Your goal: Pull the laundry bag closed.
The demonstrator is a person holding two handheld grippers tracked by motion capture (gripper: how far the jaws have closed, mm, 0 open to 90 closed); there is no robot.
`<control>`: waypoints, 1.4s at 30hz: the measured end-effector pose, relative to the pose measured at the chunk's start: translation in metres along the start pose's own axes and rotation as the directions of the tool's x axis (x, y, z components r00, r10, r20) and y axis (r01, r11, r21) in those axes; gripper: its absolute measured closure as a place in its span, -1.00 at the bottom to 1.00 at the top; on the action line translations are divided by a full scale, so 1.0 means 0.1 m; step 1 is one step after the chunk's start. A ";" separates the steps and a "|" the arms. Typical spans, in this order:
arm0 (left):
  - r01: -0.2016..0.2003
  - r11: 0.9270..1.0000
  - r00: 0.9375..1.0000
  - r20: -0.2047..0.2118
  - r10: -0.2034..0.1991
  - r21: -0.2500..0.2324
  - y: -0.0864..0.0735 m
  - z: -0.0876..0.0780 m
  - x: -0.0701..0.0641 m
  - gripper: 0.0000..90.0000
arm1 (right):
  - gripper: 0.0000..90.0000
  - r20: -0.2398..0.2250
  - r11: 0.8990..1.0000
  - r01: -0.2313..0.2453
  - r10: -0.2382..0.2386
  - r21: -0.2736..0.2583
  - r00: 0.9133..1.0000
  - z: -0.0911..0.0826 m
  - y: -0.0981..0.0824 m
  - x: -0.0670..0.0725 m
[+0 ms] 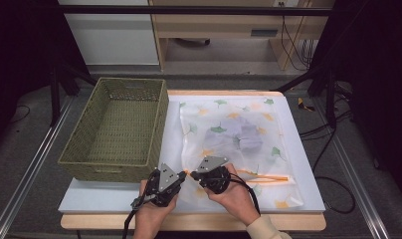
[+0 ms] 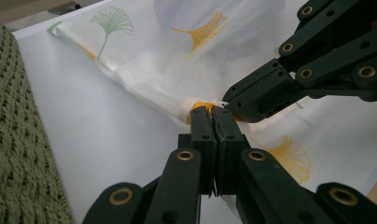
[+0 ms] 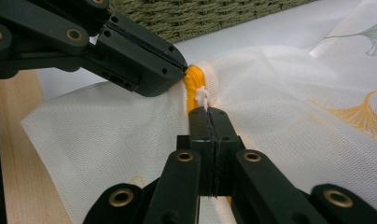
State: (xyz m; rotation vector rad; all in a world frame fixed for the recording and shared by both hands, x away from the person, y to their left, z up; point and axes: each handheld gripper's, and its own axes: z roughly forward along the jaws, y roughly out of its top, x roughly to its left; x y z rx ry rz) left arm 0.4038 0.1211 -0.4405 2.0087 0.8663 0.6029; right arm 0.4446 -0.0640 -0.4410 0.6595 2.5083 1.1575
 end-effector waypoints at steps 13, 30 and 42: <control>-0.004 1.000 1.000 0.003 0.004 0.000 0.01 -0.01 0.00 0.97 | 1.00 0.026 1.000 0.019 -0.020 0.020 0.999 0.00 0.02 0.02; 0.008 1.000 1.000 0.002 -0.008 -0.004 0.02 -0.03 0.01 0.97 | 1.00 0.048 0.999 0.019 -0.021 0.050 0.999 0.01 -0.01 0.00; 0.011 1.000 1.000 0.008 -0.011 0.000 0.02 -0.04 0.01 0.97 | 1.00 0.059 0.997 0.010 -0.015 0.074 0.998 0.00 -0.05 -0.04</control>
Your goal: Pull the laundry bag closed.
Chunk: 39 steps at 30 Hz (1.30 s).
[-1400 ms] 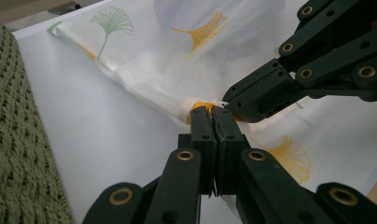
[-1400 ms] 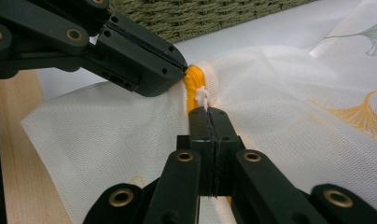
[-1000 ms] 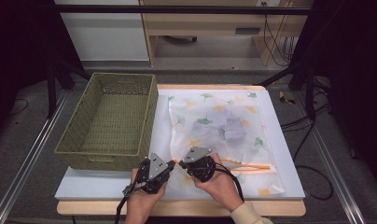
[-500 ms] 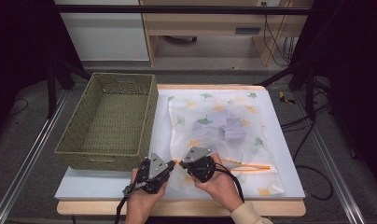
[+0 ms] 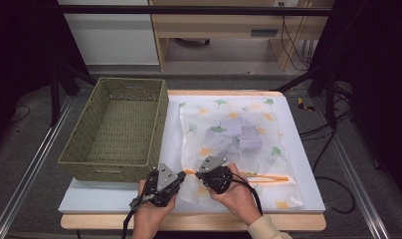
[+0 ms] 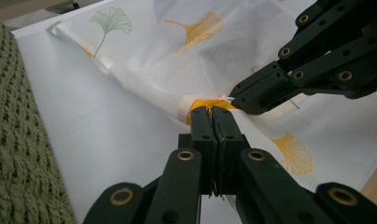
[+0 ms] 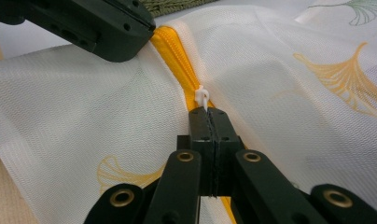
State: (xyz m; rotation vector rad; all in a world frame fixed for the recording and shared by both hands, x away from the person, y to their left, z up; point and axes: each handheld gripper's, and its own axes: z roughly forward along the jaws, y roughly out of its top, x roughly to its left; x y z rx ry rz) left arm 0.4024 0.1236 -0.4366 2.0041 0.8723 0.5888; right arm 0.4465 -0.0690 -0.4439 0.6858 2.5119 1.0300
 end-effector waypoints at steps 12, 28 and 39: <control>0.001 1.000 1.000 0.000 -0.001 -0.007 0.00 -0.01 0.00 0.97 | 1.00 0.030 1.000 -0.021 0.020 0.021 0.999 -0.05 -0.10 -0.09; 0.002 1.000 1.000 0.000 -0.002 -0.009 0.01 -0.04 0.02 0.97 | 1.00 0.070 0.997 -0.069 0.066 0.031 0.995 -0.15 -0.23 -0.22; 0.000 1.000 1.000 0.003 0.000 -0.007 0.01 -0.03 0.01 0.97 | 1.00 0.068 0.997 -0.072 0.069 0.030 0.995 -0.16 -0.24 -0.22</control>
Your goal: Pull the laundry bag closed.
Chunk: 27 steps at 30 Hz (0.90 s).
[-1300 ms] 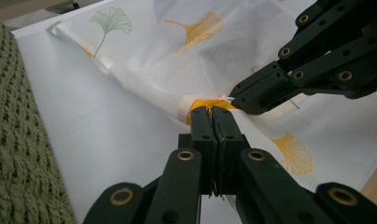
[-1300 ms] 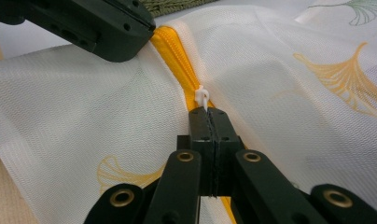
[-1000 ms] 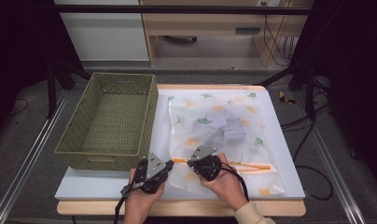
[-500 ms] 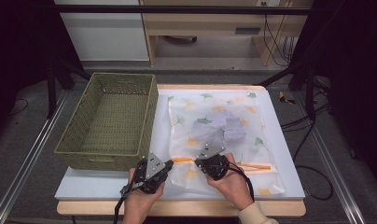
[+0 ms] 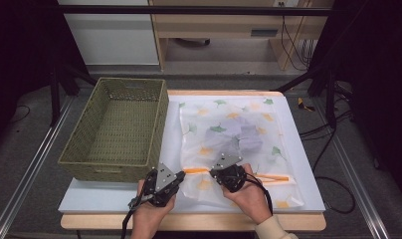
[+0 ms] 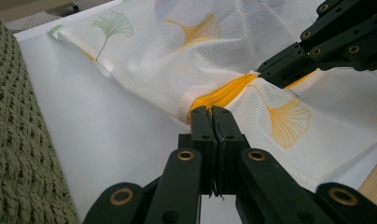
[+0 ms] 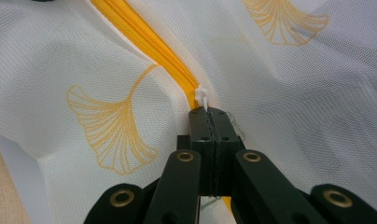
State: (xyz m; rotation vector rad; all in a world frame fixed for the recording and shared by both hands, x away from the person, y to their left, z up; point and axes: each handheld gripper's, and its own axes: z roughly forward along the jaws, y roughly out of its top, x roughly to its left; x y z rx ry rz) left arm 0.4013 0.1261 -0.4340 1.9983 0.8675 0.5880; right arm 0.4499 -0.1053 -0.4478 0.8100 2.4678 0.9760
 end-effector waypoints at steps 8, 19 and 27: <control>0.005 1.000 1.000 -0.002 -0.005 -0.002 -0.01 0.00 0.02 0.97 | 1.00 0.001 1.000 0.003 -0.003 -0.001 1.000 -0.01 0.00 0.01; 0.005 1.000 1.000 -0.001 -0.005 -0.002 0.00 0.00 0.01 0.97 | 1.00 0.008 1.000 0.011 -0.011 0.002 1.000 -0.04 0.01 0.02; 0.018 1.000 1.000 -0.007 -0.018 -0.010 0.01 -0.04 0.04 0.97 | 1.00 0.027 1.000 0.007 -0.008 0.018 1.000 -0.06 -0.02 -0.01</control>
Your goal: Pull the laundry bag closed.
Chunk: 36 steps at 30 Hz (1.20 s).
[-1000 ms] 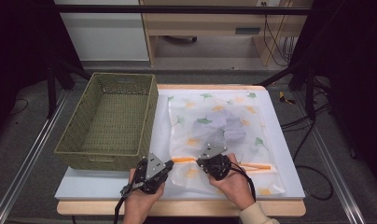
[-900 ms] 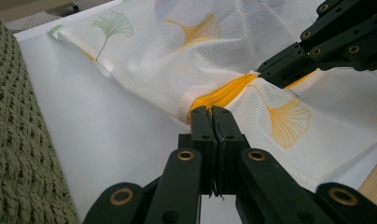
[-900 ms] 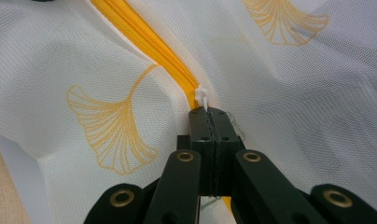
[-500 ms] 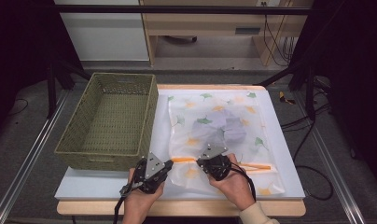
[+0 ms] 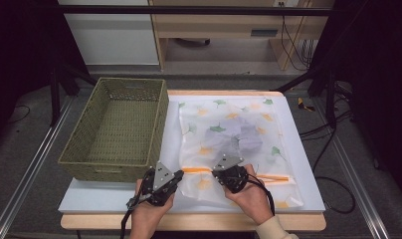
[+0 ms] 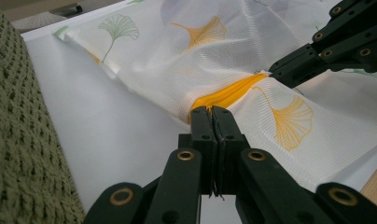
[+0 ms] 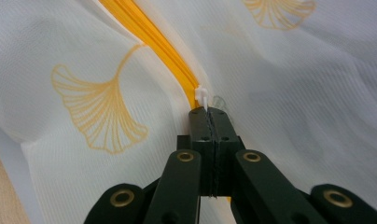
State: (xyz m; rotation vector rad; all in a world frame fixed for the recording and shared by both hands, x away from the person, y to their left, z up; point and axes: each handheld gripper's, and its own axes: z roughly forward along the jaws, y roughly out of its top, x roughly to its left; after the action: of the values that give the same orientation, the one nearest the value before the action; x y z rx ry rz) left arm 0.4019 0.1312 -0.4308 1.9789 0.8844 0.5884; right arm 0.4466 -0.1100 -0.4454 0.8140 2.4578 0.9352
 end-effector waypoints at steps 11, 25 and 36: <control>0.003 1.000 1.000 0.004 -0.003 0.004 -0.01 0.00 0.00 0.97 | 1.00 0.041 1.000 -0.027 0.027 0.005 0.999 -0.12 -0.12 -0.12; 0.006 1.000 1.000 0.006 -0.006 0.008 -0.03 0.01 0.00 0.97 | 1.00 0.066 0.998 -0.061 0.060 0.001 0.996 -0.24 -0.22 -0.24; 0.011 1.000 1.000 0.008 -0.012 0.008 -0.03 0.01 0.01 0.97 | 1.00 0.071 0.997 -0.075 0.075 -0.001 0.995 -0.29 -0.28 -0.28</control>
State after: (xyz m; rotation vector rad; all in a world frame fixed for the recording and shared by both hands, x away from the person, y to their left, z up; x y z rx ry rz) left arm 0.4021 0.1323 -0.4344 1.9812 0.8941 0.5704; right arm 0.4424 -0.1585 -0.4405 0.9304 2.3819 0.9143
